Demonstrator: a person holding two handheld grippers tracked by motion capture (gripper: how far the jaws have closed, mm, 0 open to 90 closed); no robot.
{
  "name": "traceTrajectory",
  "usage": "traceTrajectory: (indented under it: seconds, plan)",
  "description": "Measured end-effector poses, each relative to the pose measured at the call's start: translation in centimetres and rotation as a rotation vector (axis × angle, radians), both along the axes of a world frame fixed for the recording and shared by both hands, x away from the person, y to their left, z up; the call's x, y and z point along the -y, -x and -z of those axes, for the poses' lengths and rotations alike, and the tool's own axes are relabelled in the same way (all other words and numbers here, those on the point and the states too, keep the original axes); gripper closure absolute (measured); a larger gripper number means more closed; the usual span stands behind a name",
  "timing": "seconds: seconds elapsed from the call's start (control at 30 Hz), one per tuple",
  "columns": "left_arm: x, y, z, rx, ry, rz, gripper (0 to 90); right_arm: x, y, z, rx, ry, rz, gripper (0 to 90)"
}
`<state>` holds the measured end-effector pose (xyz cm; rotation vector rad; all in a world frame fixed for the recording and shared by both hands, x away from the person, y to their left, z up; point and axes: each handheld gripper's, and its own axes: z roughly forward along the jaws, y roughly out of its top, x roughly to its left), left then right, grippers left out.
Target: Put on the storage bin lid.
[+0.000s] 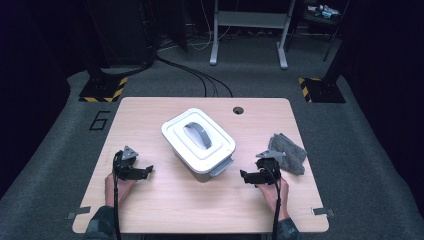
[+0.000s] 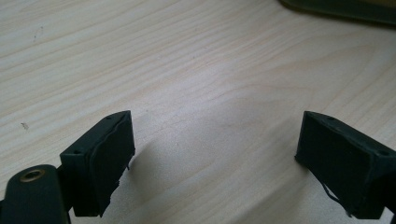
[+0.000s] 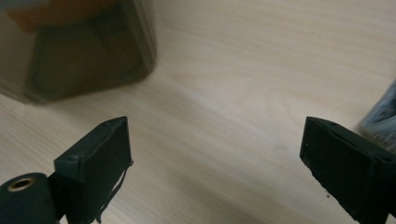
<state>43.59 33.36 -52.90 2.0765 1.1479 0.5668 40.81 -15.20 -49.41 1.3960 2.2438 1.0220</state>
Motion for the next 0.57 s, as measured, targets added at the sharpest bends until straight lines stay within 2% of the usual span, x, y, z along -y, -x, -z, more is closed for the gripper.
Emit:
traceTrajectory:
  seconds: [0.1, 0.2, 0.23, 0.27, 0.3, 0.4, 0.57]
  plan:
    - [0.0, 0.0, 0.0, 0.0, 0.0, 0.0, 11.1, -0.2, 0.3, 1.6, -0.005, 0.021, -0.004, 7.8]
    - [0.0, 0.0, 0.0, 0.0, 0.0, 0.0, 11.0, -0.4, 0.6, 2.9, 0.009, 0.049, 0.002, 6.8]
    - [0.0, 0.0, 0.0, 0.0, 0.0, 0.002, 11.1, -0.4, 0.8, 3.1, 0.037, 0.061, -0.007, 7.0]
    - [0.0, 0.0, 0.0, 0.0, -0.001, 0.002, 11.0, -0.4, 1.0, 3.3, 0.047, 0.078, -0.001, 6.9]
    - [0.0, 0.0, 0.0, 0.002, 0.0, -0.001, 11.0, -0.6, 1.1, 3.3, 0.046, 0.075, 0.012, 5.8]
    - [0.0, 0.0, 0.0, 0.002, -0.005, 0.003, 11.0, -0.6, 1.1, 3.5, 0.066, 0.088, -0.004, 4.6]
    - [0.2, 0.0, 0.0, 0.006, -0.005, -0.011, 10.9, -0.6, 1.0, 3.5, 0.066, 0.095, -0.007, 2.7]
